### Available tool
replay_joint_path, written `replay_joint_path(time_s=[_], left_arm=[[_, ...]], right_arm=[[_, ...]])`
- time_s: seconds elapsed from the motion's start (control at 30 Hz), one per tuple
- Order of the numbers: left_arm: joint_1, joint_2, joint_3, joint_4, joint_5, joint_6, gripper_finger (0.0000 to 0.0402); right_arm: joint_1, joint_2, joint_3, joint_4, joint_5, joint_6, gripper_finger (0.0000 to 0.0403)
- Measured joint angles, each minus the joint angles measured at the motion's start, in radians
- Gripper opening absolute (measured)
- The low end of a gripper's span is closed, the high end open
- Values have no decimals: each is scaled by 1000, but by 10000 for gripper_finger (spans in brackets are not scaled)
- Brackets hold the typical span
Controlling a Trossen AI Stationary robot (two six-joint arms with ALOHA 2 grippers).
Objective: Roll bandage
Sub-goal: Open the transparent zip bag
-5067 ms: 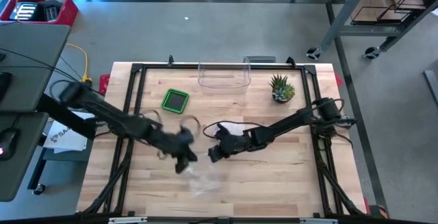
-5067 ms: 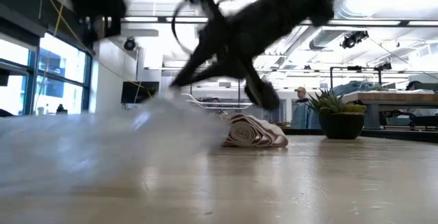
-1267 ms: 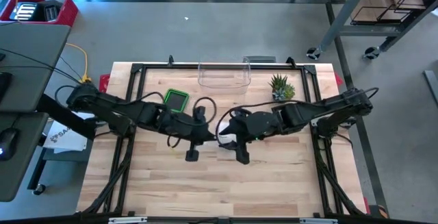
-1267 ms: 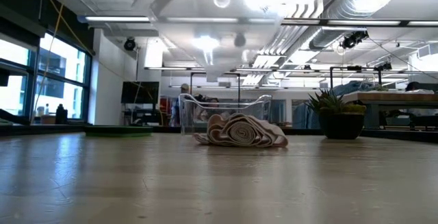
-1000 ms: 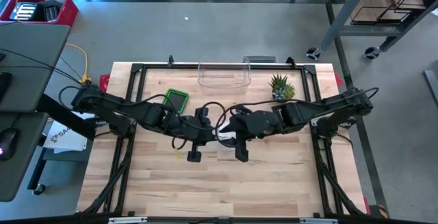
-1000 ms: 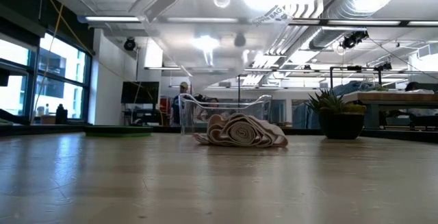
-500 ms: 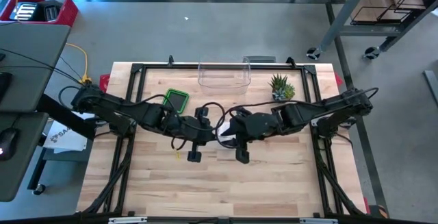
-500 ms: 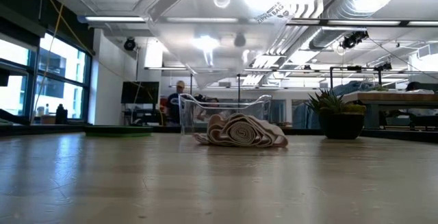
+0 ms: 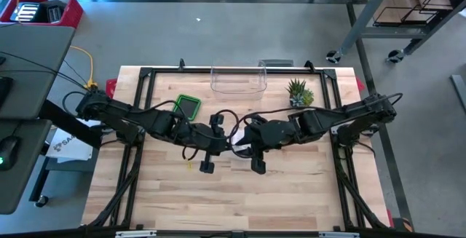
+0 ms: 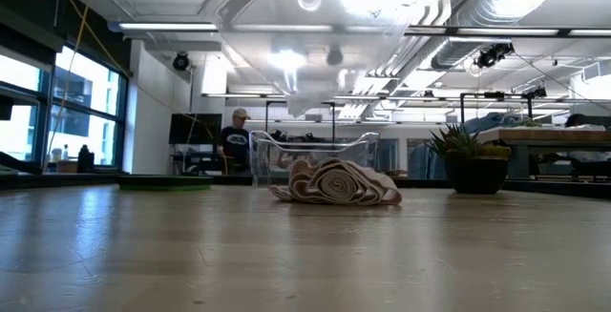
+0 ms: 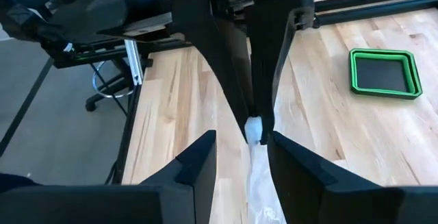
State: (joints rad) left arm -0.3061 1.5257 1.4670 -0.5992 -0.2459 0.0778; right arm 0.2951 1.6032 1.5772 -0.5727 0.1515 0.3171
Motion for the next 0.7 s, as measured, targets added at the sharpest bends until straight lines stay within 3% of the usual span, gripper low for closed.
replay_joint_path(time_s=[0.7], left_arm=[[0,0,-1,12,2,-23,0]], right_arm=[[0,1,0,11,-21,0,48]])
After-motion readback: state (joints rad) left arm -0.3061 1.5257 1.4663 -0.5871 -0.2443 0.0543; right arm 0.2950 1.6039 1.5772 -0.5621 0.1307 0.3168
